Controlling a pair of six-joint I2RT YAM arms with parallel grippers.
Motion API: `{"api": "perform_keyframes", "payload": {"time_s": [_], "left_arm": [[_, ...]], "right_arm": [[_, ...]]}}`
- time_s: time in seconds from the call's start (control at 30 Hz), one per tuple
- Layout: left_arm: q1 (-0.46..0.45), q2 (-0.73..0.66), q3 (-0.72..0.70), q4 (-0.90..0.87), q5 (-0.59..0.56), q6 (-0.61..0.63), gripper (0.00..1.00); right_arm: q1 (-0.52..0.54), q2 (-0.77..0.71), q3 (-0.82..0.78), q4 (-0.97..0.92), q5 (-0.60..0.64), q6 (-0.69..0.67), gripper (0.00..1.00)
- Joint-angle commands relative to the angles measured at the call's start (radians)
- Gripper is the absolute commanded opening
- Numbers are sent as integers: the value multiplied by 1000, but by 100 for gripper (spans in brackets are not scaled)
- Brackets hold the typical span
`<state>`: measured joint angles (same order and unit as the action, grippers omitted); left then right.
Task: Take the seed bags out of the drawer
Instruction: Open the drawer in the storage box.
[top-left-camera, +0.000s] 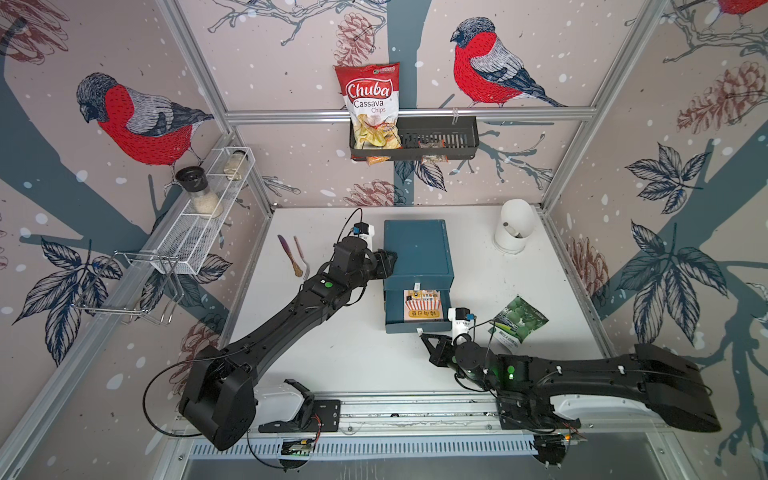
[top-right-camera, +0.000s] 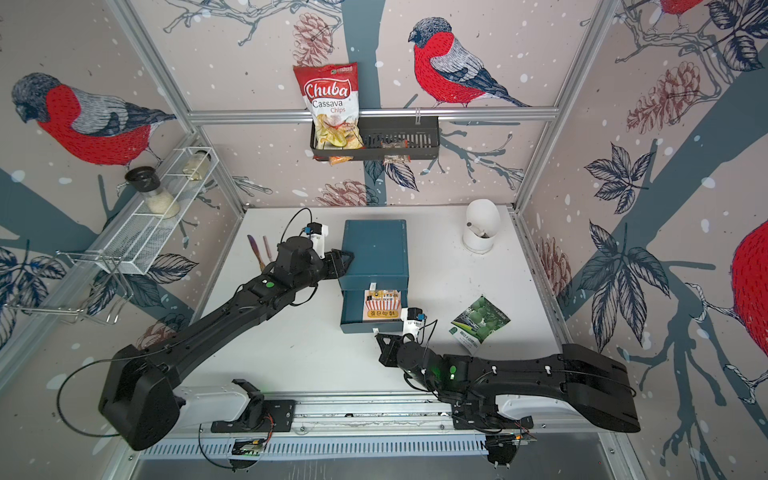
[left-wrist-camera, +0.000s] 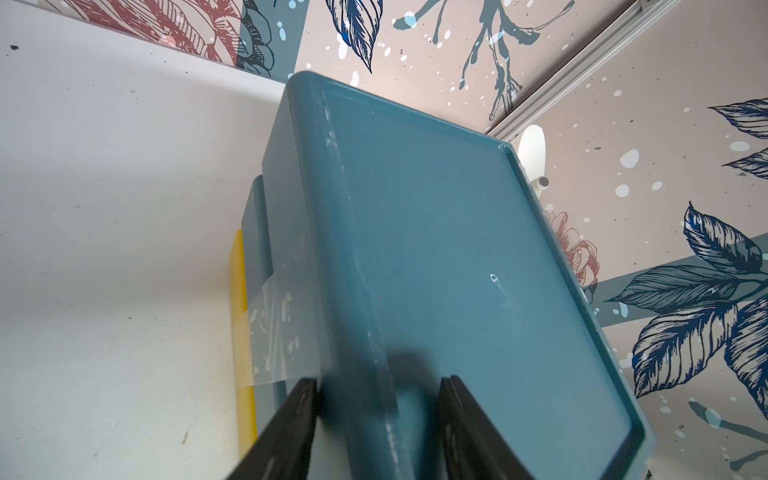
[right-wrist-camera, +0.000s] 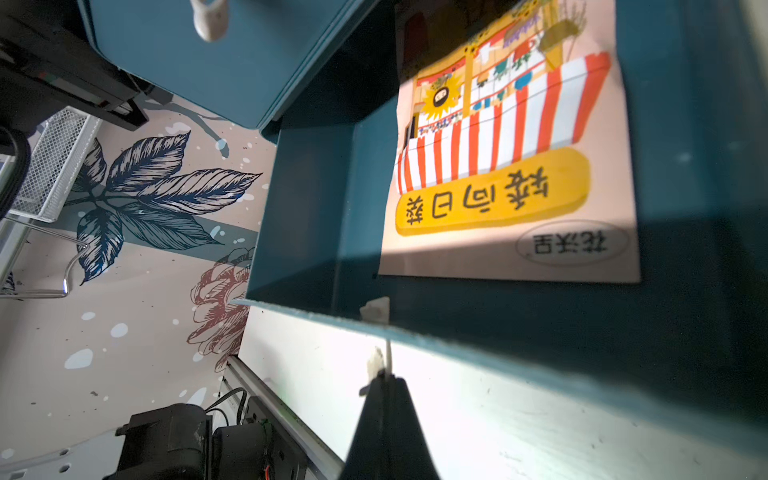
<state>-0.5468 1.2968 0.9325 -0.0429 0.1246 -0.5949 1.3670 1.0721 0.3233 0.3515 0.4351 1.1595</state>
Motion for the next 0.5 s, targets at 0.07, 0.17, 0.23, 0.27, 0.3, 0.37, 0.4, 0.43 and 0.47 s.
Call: {"api": "perform_keyframes", "payload": {"time_s": [0.07, 0.17, 0.23, 0.27, 0.3, 0.37, 0.4, 0.43, 0.47], "left_arm": [[-1, 9, -8, -152, -6, -6, 53], [-1, 5, -2, -159, 7, -10, 54], [-1, -1, 5, -161, 18, -10, 54], [-1, -2, 9, -161, 19, -11, 55], [1, -3, 14, -160, 22, -12, 55], [0, -1, 36, -173, 30, -11, 56], [0, -2, 50, -182, 38, -12, 56], [-1, -6, 58, -190, 47, -11, 57], [0, -12, 60, -195, 52, -10, 57]], "right_arm": [[8, -47, 37, -177, -34, 31, 45], [26, -128, 69, -311, 6, 45, 73], [25, -199, 74, -358, 8, 51, 79], [24, -232, 74, -372, 6, 51, 79], [23, -273, 74, -391, 5, 51, 80], [17, -332, 74, -417, -10, 53, 82], [10, -367, 75, -427, -33, 57, 83], [-3, -391, 77, -432, -64, 63, 84], [-20, -427, 76, -419, -109, 57, 84]]}}
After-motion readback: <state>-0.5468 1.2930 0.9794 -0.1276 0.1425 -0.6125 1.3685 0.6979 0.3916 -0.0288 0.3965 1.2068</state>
